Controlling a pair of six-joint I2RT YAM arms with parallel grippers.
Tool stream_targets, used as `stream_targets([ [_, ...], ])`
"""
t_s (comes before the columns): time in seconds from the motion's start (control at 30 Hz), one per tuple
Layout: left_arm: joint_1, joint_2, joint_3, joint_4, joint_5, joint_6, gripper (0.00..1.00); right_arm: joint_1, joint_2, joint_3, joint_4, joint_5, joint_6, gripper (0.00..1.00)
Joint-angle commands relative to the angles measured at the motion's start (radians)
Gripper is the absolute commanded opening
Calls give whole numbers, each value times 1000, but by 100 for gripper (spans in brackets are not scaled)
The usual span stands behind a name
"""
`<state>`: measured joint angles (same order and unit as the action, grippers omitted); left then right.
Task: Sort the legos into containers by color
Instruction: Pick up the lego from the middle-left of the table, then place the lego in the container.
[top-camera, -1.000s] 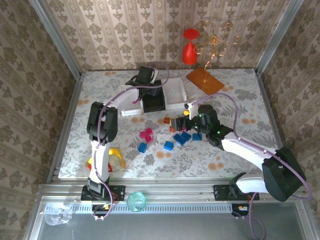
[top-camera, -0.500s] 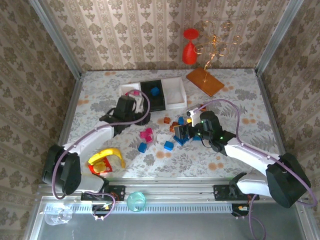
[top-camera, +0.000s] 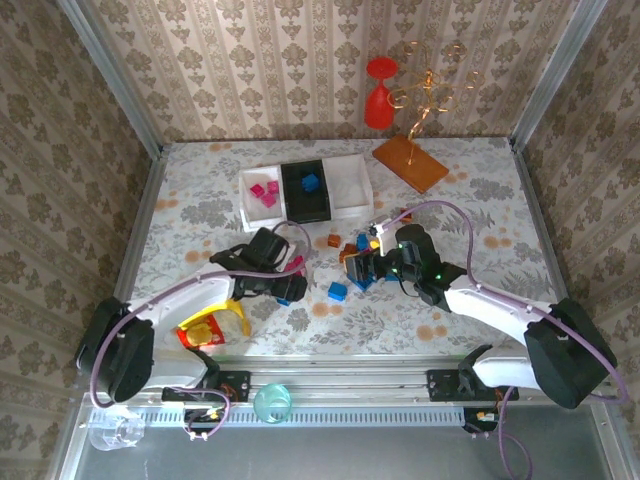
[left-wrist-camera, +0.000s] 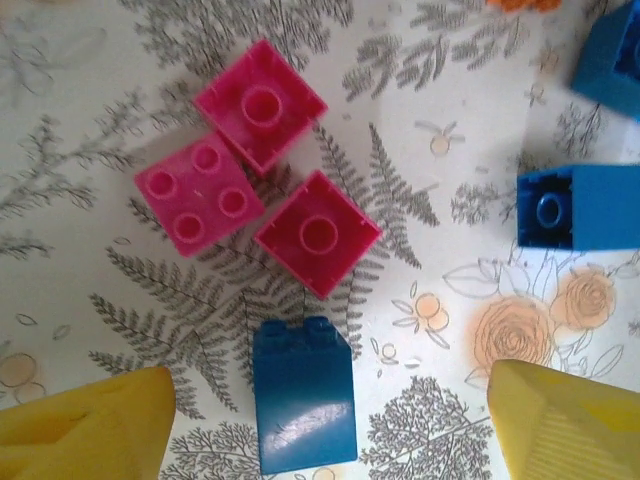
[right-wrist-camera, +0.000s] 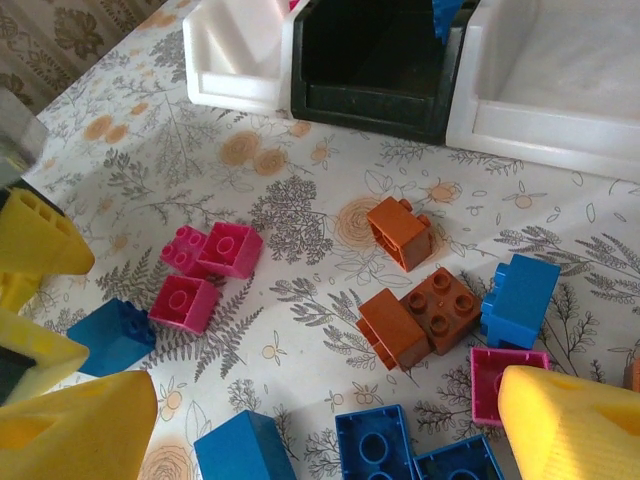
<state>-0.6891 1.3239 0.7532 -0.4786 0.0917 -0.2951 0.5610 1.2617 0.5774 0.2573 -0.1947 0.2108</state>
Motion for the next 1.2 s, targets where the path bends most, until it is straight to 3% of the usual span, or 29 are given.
stream_targets([
  [0.0, -13, 61, 21, -47, -14, -8, 76, 5, -10, -22, 23, -10, -16, 90],
  [0.23, -47, 159, 39, -14, 7, -22, 59, 5, -30, -36, 18, 21, -27, 90],
  [0.5, -52, 115, 38, -47, -122, -41, 36, 5, -19, -33, 23, 16, -22, 90],
  [0.63, -48, -12, 38, -55, -210, -32, 32, 5, -21, -34, 26, 20, -19, 90],
  [0.77, 19, -82, 49, 71, -172, -6, 32, 5, -21, -33, 39, 16, -12, 90],
  [0.97, 125, 85, 243, 198, -124, 56, 31, 5, -22, -37, 43, 23, -6, 90],
  [1.17, 168, 359, 542, 140, -115, 160, 31, 7, -41, -53, 39, 40, -14, 90],
])
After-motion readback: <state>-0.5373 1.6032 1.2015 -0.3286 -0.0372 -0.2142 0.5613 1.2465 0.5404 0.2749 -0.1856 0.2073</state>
